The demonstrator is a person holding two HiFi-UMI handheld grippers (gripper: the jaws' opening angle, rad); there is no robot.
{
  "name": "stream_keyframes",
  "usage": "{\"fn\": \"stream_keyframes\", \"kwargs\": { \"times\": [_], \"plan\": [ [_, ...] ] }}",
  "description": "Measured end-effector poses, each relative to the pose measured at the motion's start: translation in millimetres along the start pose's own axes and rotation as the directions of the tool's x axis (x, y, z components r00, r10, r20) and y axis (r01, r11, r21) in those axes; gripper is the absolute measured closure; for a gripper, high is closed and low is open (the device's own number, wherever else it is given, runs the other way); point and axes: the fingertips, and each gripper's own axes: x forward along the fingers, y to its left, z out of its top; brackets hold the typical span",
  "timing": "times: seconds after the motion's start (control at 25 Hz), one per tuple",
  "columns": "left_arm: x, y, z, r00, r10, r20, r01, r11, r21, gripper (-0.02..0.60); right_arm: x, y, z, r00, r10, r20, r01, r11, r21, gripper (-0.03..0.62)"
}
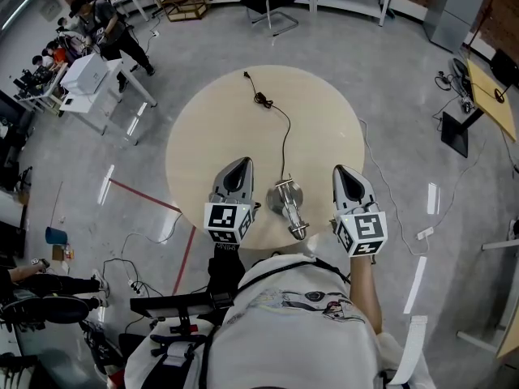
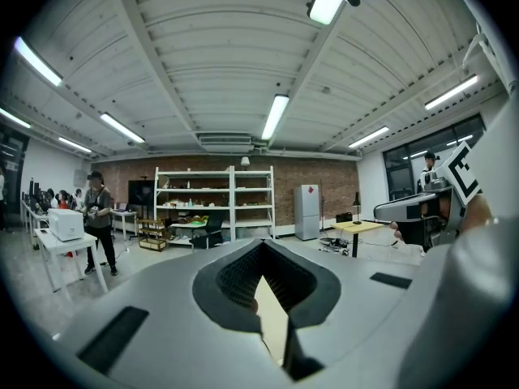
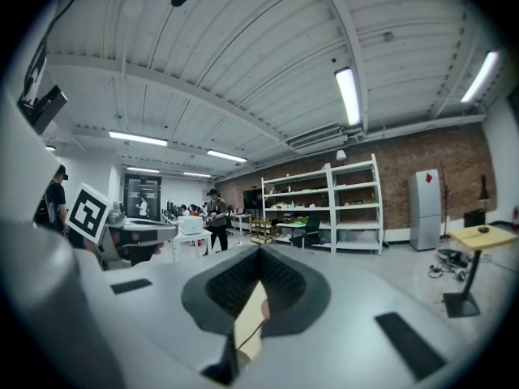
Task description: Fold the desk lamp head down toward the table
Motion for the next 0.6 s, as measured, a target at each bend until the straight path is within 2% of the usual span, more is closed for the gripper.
{"fn": "stream_keyframes", "kwargs": {
  "times": [0.6],
  "plan": [
    [-4.3,-2.1,1.5,1.0,-0.004,-0.004,0.004,1.0,0.011,0.581,-3.7,3.1,-0.5,1.0,0.003,0.001,-0.003,1.0,-0.004,0.589]
  ]
}}
